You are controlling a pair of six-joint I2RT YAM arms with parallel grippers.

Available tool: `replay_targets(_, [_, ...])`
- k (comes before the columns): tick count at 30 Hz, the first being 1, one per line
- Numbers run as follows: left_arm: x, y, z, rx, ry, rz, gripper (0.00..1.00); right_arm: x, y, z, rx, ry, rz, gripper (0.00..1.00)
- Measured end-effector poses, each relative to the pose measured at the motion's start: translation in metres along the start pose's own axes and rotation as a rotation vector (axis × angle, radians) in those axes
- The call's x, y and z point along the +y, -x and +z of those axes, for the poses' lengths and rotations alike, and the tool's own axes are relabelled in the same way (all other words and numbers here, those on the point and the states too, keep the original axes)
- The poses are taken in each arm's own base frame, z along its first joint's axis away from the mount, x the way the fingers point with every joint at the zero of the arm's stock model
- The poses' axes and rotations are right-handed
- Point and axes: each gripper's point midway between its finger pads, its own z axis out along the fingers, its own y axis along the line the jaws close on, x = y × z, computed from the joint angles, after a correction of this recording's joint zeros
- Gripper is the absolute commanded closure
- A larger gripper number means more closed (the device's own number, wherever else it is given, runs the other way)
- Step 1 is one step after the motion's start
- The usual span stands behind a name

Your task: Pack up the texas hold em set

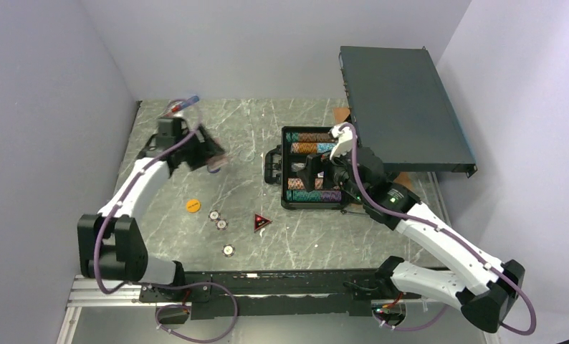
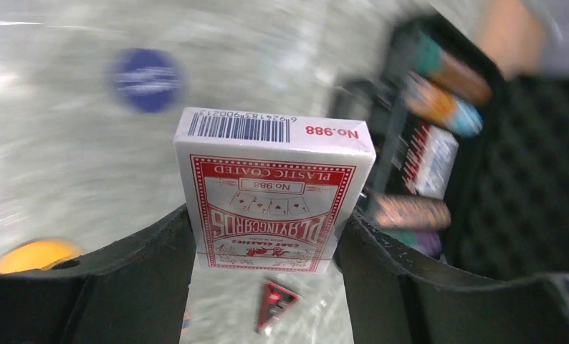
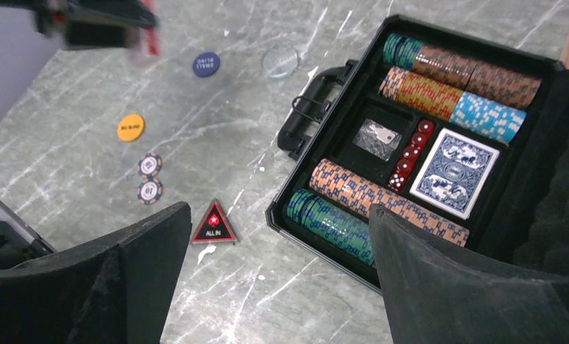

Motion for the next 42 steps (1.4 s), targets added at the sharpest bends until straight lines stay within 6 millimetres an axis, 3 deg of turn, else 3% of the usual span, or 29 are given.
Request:
replay_targets(4, [-0.105,-0.057,0.015,0.167,-0.281,0.231,0.82,-0.001,0.018,-0.017,-0.071,-0.004,0.007,0.05])
replay_targets(7, [-0.157,-0.094,0.036,0.277,-0.396,0.330,0.82,-0.001,0.030,-0.029,-0.125,-0.001,0.014,0.05])
replay_targets(13, [-0.208,-0.150,0.086,0.421,-0.444,0.441,0.83,-0.002,0.043,-0.043,-0.180,-0.004,0.026,0.05])
replay_targets(18, [-0.236,-0.175,0.110,0.442,-0.439,0.508,0.84,-0.003,0.042,-0.044,-0.178,-0.009,0.029,0.04])
replay_targets(23, [-0.243,-0.193,0.115,0.468,-0.414,0.502,0.83,-0.005,0.041,-0.046,-0.175,-0.020,0.033,0.04])
replay_targets(29, [-0.222,-0.207,0.132,0.520,-0.300,0.458,0.81,-0.006,0.040,-0.047,-0.180,-0.022,0.036,0.04])
replay_targets(33, [-0.212,-0.209,0.145,0.530,-0.239,0.435,0.80,-0.006,0.040,-0.047,-0.180,-0.022,0.037,0.04])
replay_targets(42, [-0.212,-0.207,0.155,0.525,-0.181,0.403,0.76,-0.006,0.038,-0.046,-0.174,-0.021,0.037,0.04])
